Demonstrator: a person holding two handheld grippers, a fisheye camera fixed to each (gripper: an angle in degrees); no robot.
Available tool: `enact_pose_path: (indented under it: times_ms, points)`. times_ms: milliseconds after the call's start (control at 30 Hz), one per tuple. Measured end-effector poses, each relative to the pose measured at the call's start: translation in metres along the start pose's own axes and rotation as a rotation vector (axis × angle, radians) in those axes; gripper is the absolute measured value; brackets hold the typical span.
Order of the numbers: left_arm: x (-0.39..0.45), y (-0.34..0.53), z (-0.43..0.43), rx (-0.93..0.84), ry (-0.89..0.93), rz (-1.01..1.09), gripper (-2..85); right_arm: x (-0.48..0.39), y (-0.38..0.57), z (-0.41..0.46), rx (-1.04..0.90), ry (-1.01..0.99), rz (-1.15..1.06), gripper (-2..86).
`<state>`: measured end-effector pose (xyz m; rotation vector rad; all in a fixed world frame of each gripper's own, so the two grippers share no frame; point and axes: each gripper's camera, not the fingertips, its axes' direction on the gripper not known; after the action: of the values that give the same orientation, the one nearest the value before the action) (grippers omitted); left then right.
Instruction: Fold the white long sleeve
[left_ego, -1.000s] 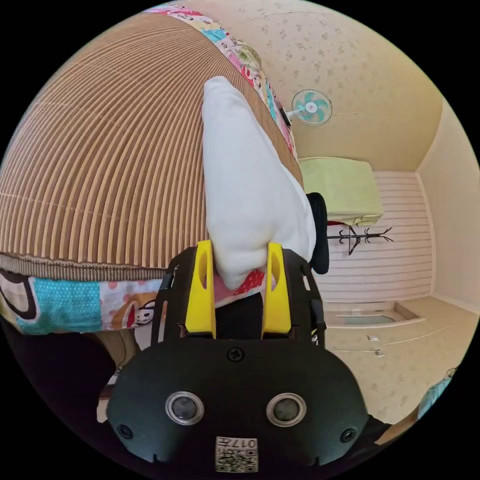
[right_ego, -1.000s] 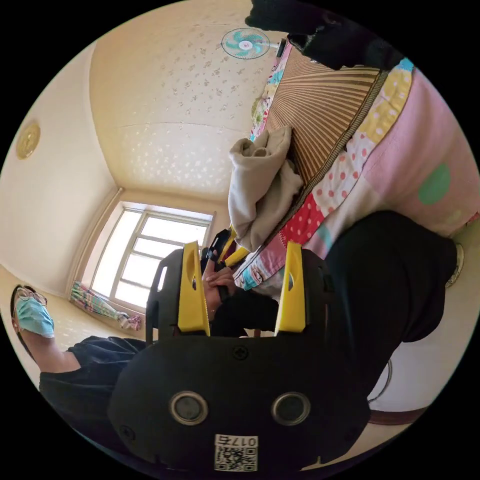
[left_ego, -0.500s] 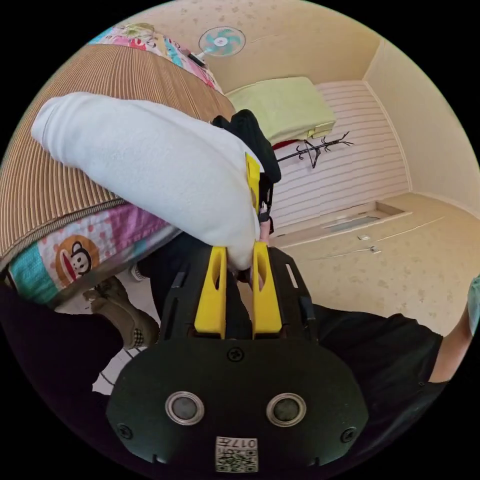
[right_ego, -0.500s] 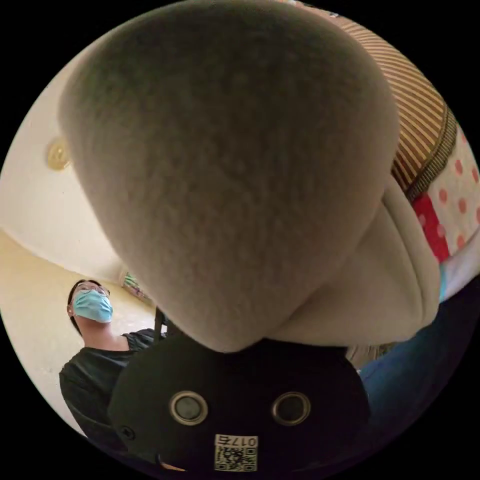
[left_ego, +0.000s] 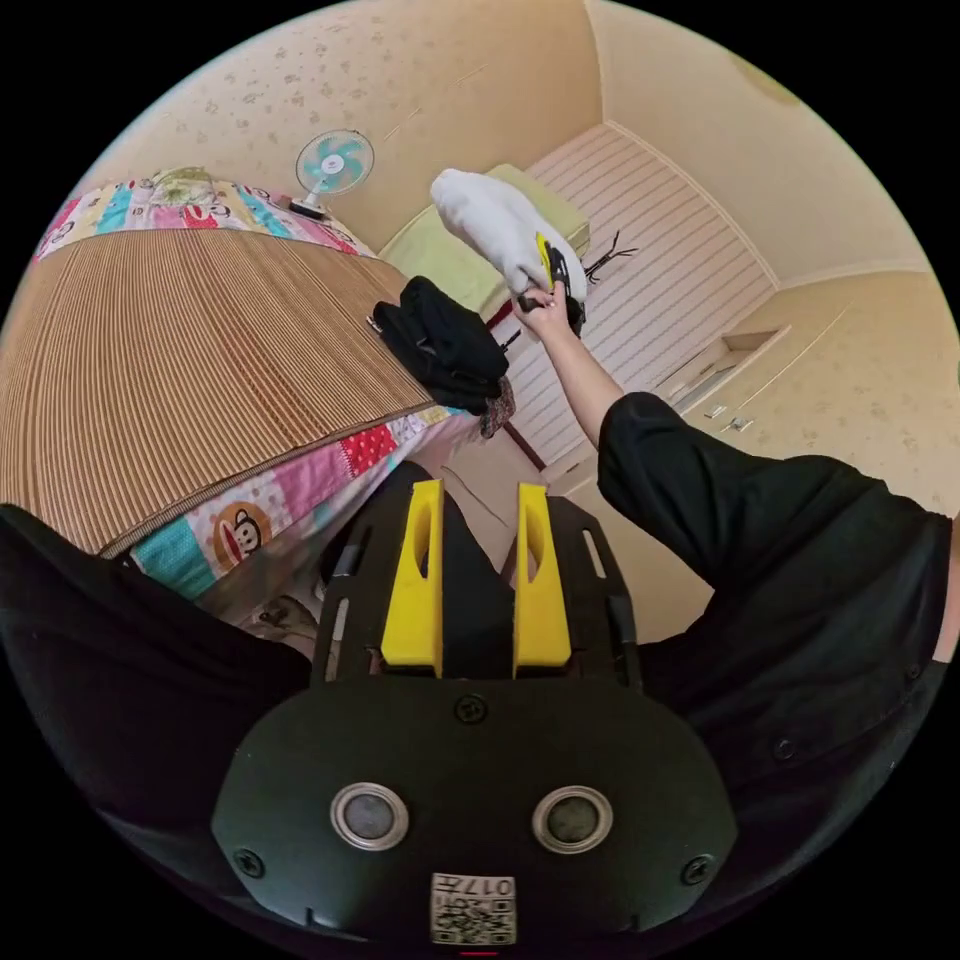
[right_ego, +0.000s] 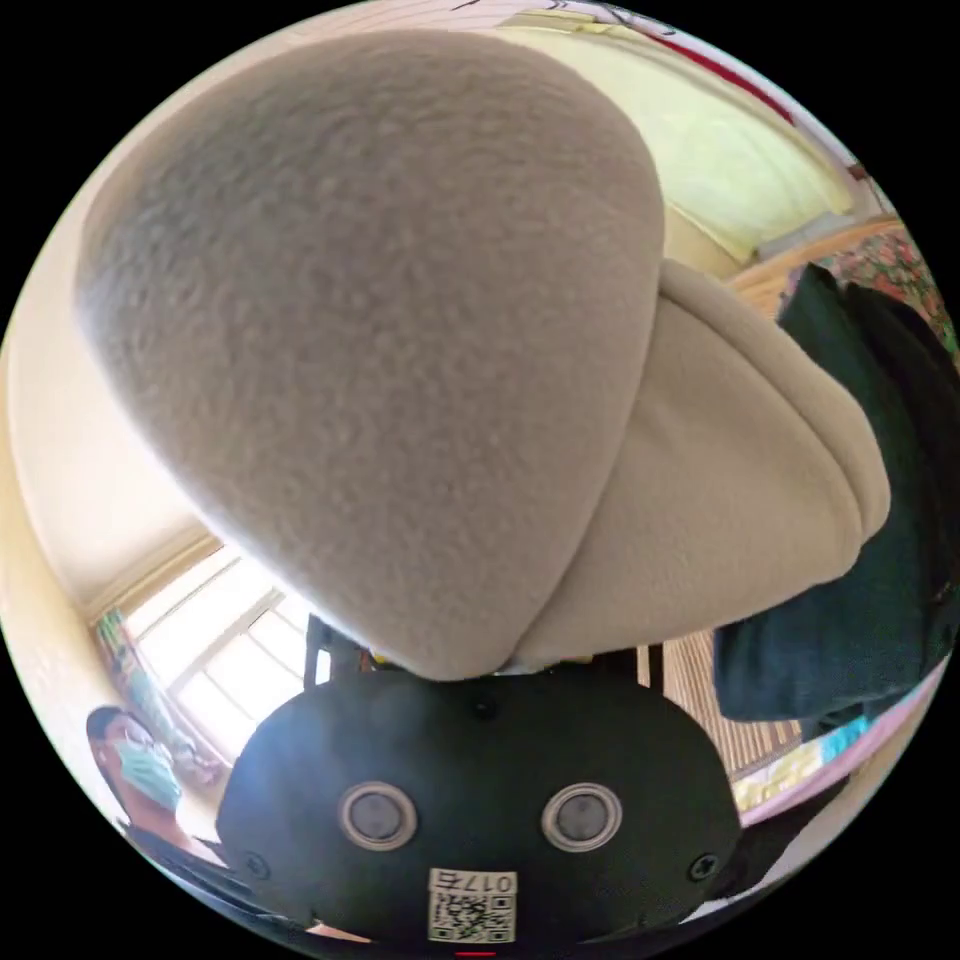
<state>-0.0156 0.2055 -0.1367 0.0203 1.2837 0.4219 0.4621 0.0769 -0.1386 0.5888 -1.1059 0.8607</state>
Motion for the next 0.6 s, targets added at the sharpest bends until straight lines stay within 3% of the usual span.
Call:
enact_pose_path:
  times_ms: [100, 267, 433, 600]
  points:
    - [0.005, 0.014, -0.026, 0.061, -0.054, -0.020, 12.4, 0.052, 0.039, -0.020, 0.066, 0.250, 0.159, 14.6]
    - [0.017, 0.034, -0.071, 0.197, -0.160, -0.023, 12.5, 0.044, 0.148, -0.035, 0.044, 0.237, 0.034, 13.2]
    - [0.025, 0.047, -0.102, 0.276, -0.177, -0.027, 12.5, -0.029, 0.271, -0.030, -0.067, 0.194, -0.255, 8.6]
    - [0.042, 0.070, -0.131, 0.336, -0.276, -0.026, 12.5, -0.164, 0.371, 0.026, -0.068, 0.165, -0.774, 2.6]
